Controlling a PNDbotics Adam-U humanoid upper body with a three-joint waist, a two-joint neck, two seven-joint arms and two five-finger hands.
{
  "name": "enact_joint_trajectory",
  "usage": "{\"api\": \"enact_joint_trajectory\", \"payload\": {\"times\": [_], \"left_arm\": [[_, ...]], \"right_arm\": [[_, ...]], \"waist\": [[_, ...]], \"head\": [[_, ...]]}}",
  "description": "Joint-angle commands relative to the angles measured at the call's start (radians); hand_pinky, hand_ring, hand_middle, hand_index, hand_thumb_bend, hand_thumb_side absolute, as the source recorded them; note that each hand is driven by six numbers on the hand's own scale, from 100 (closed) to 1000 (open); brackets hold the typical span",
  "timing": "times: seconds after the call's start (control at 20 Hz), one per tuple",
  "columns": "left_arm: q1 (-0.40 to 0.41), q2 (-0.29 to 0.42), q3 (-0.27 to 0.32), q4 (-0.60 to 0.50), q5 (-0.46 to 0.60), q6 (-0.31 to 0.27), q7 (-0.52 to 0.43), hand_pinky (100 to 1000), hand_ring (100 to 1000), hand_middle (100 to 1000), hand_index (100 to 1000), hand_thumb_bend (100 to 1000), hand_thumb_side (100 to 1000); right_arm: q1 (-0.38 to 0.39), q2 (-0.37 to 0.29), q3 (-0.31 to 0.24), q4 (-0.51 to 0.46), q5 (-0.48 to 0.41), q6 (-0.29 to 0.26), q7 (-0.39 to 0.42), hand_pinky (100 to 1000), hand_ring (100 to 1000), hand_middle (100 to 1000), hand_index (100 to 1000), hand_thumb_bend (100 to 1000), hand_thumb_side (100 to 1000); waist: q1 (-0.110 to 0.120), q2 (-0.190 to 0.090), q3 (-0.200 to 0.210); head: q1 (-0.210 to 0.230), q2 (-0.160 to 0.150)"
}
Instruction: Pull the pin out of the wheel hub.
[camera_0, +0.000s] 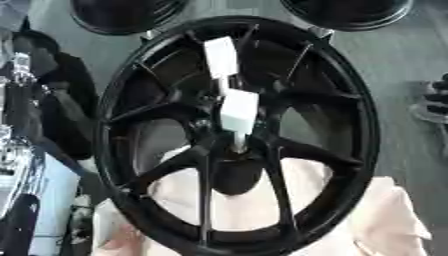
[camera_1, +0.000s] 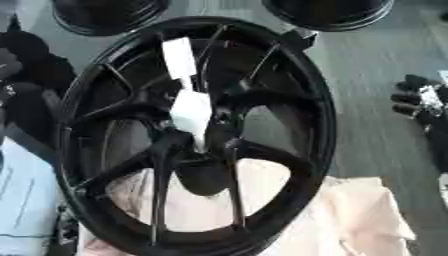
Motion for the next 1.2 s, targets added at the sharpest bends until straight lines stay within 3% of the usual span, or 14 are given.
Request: {"api": "enact_joint_trajectory", "payload": {"times": [0.05,0.75,1.2], "left_arm": [[-0.007,0.020,0.001,-0.022,0.003,-0.001,0.001,589,785,672,710,258,716],[-0.011,0.024,0.004,-0.023,0.004,-0.002,0.003,589,788,673,712,256,716],[0.021,0.065,0.023,-0.030,0.001,-0.005,0.021,589,789,673,712,256,716]], "right_arm": [[-0.003,-0.021,-0.007,-0.015,0.004,0.002,0.000,765,759,747,809,100,715],[-0.024,-0.025,-0.015,-0.015,-0.001,0.007,0.000,770,770,757,813,100,697],[-0.097,-0.140,0.010,-0.072,-0.015,0.014,0.040,780,787,774,821,100,601]], "waist": [[-0.002,-0.026,-0.001],[-0.004,-0.022,-0.001],[-0.028,-0.025,-0.041]], "head": [[0.001,-0.008],[0.008,-0.004],[0.049,-0.003]]}}
